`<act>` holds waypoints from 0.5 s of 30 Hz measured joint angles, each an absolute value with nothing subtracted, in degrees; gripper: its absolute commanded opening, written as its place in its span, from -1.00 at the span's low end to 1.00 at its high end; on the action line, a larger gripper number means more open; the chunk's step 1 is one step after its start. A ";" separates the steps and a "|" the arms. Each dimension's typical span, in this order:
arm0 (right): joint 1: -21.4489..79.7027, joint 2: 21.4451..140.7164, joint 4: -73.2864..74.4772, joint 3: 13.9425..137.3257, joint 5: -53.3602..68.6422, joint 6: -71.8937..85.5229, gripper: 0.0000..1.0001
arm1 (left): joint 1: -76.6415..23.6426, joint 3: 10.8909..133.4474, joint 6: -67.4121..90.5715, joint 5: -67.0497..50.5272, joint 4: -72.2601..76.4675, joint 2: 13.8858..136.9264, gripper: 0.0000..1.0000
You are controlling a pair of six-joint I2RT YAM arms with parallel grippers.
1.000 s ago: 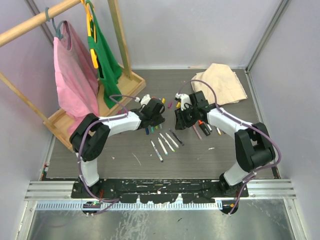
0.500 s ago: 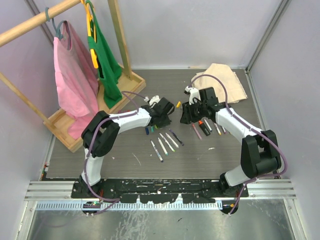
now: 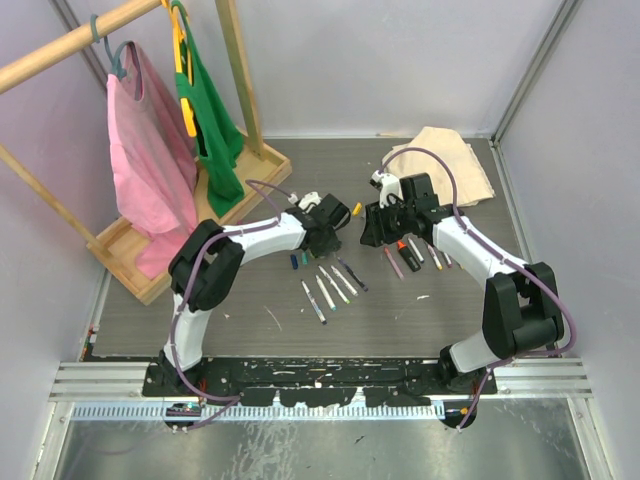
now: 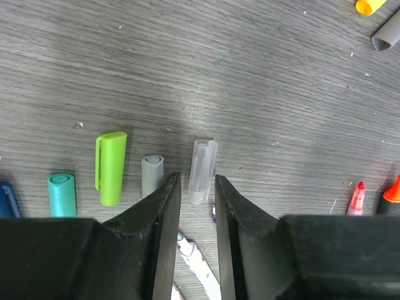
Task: Open the pen caps
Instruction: Place the pen cap at the center of the board.
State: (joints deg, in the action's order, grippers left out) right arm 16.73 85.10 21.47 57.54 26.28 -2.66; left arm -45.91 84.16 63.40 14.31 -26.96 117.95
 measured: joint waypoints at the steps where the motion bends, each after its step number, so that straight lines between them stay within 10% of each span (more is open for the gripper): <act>1: 16.71 85.10 21.43 57.54 26.28 -2.66 -0.07 | -45.91 84.20 63.40 14.33 -27.00 117.99 -0.40; 15: 16.64 85.10 21.45 57.52 27.38 -2.68 -0.07 | -45.91 79.22 56.88 14.52 -25.82 110.52 -0.35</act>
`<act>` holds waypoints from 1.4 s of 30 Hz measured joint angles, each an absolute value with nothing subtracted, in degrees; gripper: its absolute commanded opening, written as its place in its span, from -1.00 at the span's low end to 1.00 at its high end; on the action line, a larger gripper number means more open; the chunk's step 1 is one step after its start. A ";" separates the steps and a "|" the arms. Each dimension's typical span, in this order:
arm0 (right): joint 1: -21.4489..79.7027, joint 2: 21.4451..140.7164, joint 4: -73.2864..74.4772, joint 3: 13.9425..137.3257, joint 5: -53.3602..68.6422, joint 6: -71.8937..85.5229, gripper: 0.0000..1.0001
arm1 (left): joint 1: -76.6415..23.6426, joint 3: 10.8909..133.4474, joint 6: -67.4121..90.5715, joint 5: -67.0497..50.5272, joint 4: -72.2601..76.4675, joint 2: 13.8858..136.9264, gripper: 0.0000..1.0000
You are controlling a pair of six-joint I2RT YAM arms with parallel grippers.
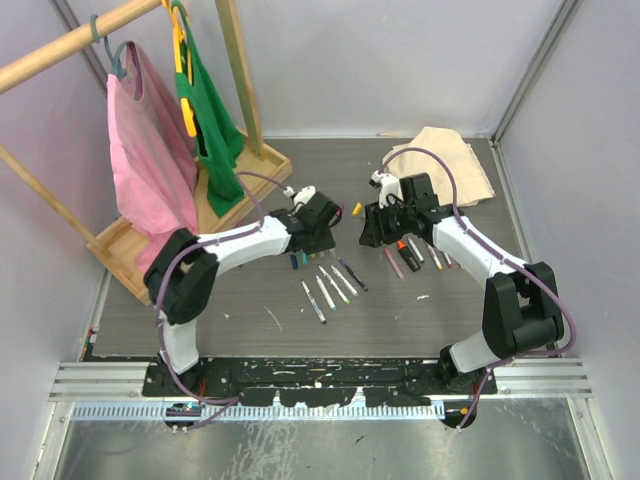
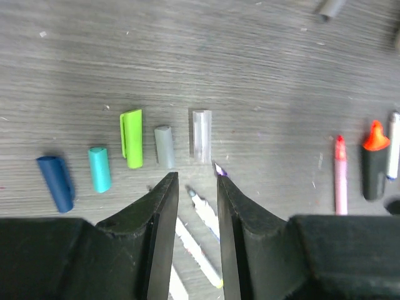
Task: Open the pen caps
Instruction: Place the pen cap at the center of the board, then pick up the pen from the center of the board.
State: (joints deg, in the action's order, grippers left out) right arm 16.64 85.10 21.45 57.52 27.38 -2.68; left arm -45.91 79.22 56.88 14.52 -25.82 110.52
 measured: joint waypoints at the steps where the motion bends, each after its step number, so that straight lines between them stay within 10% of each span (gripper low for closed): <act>1: 16.64 85.10 21.43 57.52 27.51 -2.68 -0.07 | -45.91 77.91 55.66 14.61 -24.71 108.62 -0.33; 18: 16.62 84.84 25.43 57.71 36.32 -10.55 -0.07 | -38.17 51.70 19.64 14.46 -10.04 87.48 0.42; 42: 16.62 84.84 28.38 58.08 40.42 -14.92 -0.07 | -20.88 61.82 9.52 3.68 -14.96 100.68 -0.17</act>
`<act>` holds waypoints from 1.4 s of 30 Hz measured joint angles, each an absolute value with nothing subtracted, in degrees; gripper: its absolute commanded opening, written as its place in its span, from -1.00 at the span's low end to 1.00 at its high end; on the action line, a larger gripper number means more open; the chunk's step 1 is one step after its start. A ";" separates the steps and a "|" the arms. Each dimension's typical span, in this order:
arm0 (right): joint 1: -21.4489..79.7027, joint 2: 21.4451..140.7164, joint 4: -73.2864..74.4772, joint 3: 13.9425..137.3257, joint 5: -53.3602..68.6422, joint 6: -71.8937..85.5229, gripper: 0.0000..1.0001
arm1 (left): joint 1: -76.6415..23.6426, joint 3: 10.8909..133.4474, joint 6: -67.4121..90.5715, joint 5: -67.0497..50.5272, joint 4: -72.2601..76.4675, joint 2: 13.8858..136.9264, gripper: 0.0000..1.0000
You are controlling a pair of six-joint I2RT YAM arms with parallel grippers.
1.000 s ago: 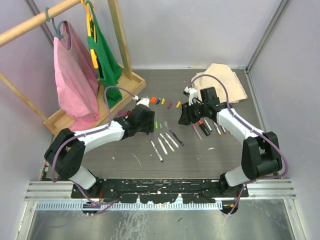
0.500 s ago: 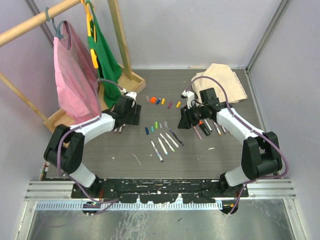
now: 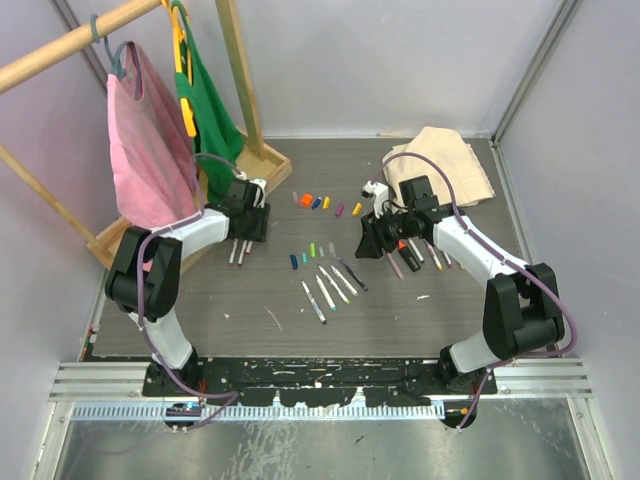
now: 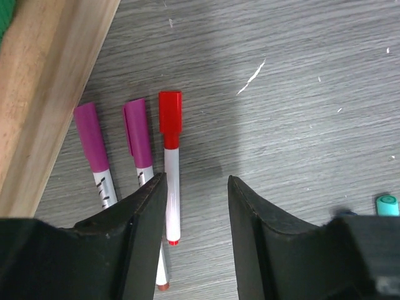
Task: Open the pen caps
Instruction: Pick up the pen from the center of the board.
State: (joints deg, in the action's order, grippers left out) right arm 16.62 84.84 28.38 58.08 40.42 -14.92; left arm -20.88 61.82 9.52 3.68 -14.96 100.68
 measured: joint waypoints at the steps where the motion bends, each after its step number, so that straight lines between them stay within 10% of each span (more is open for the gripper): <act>1: 16.64 84.84 28.38 58.08 40.45 -14.92 -0.07 | -20.62 62.17 9.50 3.16 -15.16 101.27 -0.22; 25: 16.62 84.84 28.42 58.08 41.32 -14.92 -0.07 | -18.94 66.32 14.22 -1.41 -21.12 105.41 -1.00; 42: 16.62 82.15 28.60 58.08 51.13 -16.01 -0.07 | -19.53 50.17 23.20 -12.60 -10.13 87.05 -1.00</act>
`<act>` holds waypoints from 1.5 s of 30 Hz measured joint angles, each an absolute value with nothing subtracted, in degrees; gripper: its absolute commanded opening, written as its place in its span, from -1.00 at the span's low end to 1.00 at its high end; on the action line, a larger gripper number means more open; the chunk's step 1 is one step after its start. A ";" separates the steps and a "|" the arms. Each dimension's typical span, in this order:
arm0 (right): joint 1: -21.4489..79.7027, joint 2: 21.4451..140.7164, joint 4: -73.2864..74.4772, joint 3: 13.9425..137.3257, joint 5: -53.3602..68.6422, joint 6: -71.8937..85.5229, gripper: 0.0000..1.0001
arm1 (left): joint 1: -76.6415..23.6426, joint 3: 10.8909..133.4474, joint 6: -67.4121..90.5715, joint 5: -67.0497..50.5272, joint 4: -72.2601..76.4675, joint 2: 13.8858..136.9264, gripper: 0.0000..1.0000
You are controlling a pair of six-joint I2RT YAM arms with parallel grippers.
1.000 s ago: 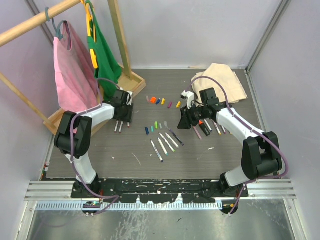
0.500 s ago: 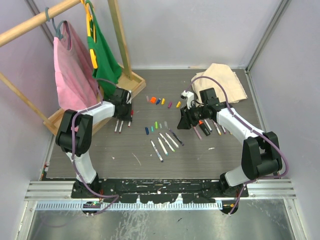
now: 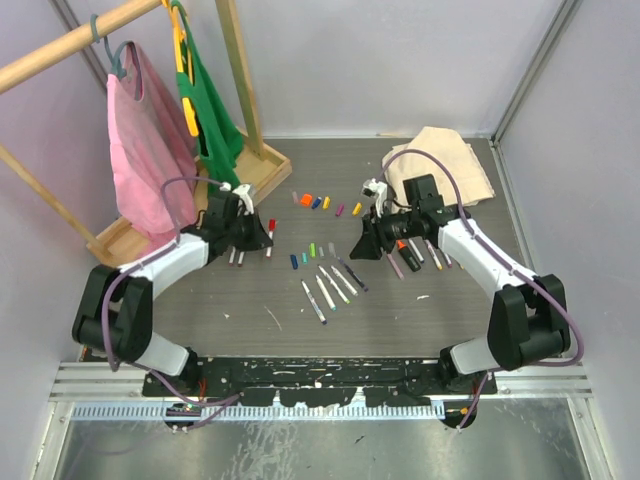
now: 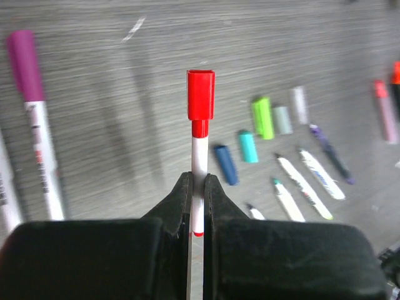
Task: Open the pen caps
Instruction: Pick up the pen from the center of the board.
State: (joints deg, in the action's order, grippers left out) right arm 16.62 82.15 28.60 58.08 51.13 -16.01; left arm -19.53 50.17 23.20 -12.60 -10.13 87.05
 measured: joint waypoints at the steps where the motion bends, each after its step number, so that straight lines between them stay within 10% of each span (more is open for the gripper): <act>1: 16.62 81.62 28.53 58.08 52.01 -16.05 -0.07 | -19.62 48.58 24.40 -13.93 -7.57 85.14 -1.00; 18: 13.76 72.95 17.93 52.88 66.50 -7.66 0.04 | -36.53 29.43 39.48 -18.59 39.97 71.24 -1.00; 45: 10.63 63.64 -30.13 35.64 69.91 26.81 0.08 | -58.06 28.97 36.32 0.43 76.29 88.14 -1.00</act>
